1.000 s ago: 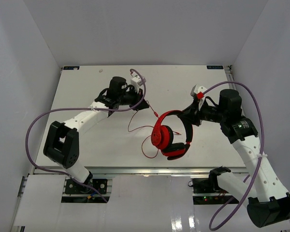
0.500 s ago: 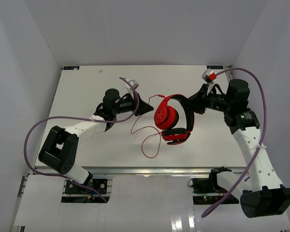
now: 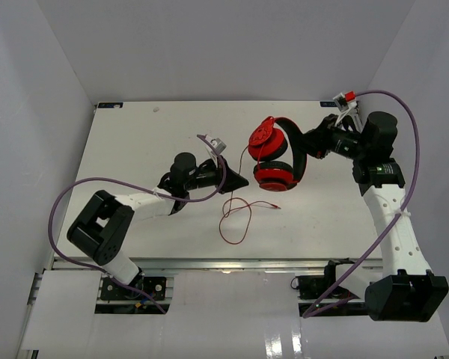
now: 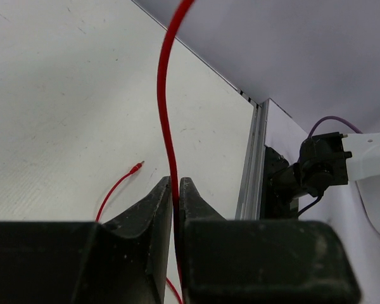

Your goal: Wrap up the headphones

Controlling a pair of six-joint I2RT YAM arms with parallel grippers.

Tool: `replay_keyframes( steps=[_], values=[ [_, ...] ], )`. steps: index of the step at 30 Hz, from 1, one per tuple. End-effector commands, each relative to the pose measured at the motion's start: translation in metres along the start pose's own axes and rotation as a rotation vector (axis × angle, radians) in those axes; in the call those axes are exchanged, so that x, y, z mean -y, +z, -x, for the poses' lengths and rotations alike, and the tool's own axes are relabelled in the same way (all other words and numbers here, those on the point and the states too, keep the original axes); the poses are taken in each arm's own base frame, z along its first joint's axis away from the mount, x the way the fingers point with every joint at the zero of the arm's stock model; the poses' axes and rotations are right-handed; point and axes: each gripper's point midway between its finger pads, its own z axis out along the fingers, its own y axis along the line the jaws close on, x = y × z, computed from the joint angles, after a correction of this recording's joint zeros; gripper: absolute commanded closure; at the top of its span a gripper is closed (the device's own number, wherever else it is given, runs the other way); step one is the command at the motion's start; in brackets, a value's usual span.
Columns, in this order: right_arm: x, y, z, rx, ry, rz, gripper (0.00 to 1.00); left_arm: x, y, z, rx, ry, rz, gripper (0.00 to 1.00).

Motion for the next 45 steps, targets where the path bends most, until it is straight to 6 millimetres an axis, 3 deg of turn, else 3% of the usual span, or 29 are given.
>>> replay_keyframes(
  steps=[1,14,20,30,45],
  values=[
    [0.0,-0.009,0.036,0.107,0.024,-0.036,0.92,0.012,0.004,0.002,0.05,0.027,-0.028,0.79],
    [0.033,-0.025,0.052,0.203,0.082,-0.223,0.92,0.021,0.025,-0.055,-0.008,0.042,-0.004,0.76],
    [0.057,-0.038,0.054,0.253,0.098,-0.376,0.92,0.026,0.028,-0.082,-0.056,0.084,0.024,0.79],
    [0.111,-0.057,0.033,0.292,0.11,-0.643,0.92,0.047,0.033,-0.092,-0.085,0.133,0.026,0.96],
    [0.174,-0.074,0.006,0.32,0.11,-0.886,0.92,0.088,0.041,-0.112,-0.226,0.17,-0.031,1.0]
  ],
)
